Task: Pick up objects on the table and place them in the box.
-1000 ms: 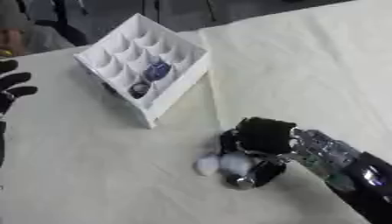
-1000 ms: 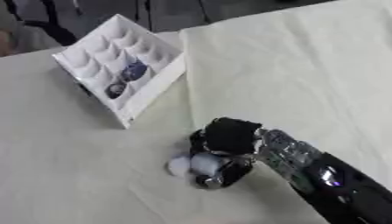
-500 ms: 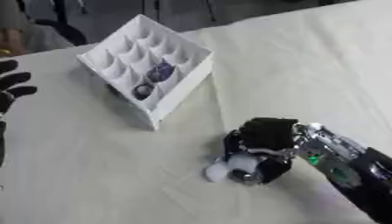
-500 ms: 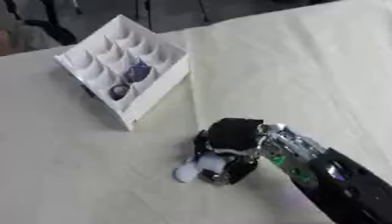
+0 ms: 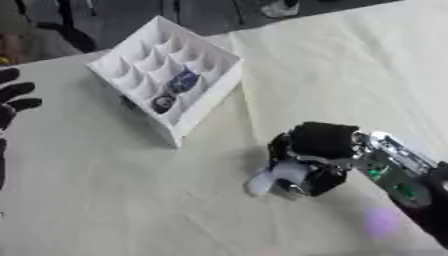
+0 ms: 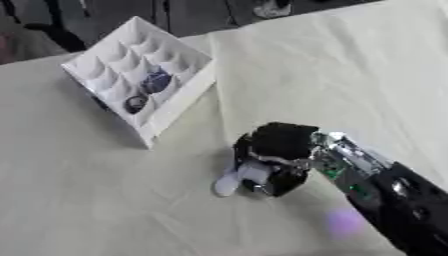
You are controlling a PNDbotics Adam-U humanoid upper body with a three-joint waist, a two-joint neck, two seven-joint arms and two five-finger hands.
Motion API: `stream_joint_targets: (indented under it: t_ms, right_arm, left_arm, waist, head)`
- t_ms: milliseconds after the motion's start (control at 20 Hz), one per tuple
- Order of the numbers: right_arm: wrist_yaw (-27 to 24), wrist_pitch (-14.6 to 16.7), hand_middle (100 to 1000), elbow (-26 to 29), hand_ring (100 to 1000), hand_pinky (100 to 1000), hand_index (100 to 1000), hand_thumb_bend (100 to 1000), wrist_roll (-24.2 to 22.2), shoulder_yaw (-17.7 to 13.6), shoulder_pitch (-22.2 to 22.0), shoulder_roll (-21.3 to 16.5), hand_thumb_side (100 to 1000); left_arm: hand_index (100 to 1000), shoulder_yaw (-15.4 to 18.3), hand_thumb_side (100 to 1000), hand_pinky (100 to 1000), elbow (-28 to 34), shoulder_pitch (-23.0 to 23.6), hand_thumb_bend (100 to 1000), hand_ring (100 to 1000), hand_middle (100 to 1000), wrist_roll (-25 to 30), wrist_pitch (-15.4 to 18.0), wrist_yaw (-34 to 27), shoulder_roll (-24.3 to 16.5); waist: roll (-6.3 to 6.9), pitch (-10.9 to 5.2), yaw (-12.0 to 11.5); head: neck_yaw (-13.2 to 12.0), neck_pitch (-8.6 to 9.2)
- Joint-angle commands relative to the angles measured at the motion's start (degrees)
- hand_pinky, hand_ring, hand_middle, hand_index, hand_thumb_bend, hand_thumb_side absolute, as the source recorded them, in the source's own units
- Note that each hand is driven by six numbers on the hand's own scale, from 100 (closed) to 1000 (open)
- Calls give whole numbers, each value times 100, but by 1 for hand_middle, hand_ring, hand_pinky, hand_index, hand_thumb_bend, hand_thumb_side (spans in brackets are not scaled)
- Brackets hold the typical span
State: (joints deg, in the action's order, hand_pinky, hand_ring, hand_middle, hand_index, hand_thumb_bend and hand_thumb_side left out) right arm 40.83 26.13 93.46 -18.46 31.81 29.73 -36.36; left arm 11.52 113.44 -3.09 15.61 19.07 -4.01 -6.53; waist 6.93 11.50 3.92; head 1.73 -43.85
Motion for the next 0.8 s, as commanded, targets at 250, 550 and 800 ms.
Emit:
stream_joint_targets:
  t_ms: [250,550,800]
  right_arm:
    - [-1468,-702,451,786,100,100,402,100,-225,-584,248,-790,125]
    - [-2116,-1042,465,758,100,100,412,100,-414,-856,451,-989,161]
    - [-2469,-1276,468,381,100,100,413,100,-389,-1150,795,-1005,159]
  left_arm:
    - [898,49,981,748,115,-19,257,797,812,-19,17,-2,-166]
    - [897,-14,982,747,115,-71,254,796,811,24,34,-48,-181]
    - [890,-113,968,736,115,-177,255,787,801,-4,33,-196,-208]
  waist:
    - [-110,-58,-12]
    - [-99,-6,-173]
    - [-117,42,-437]
  head:
    - [26,-27]
    - [167,-26]
    - [328,96]
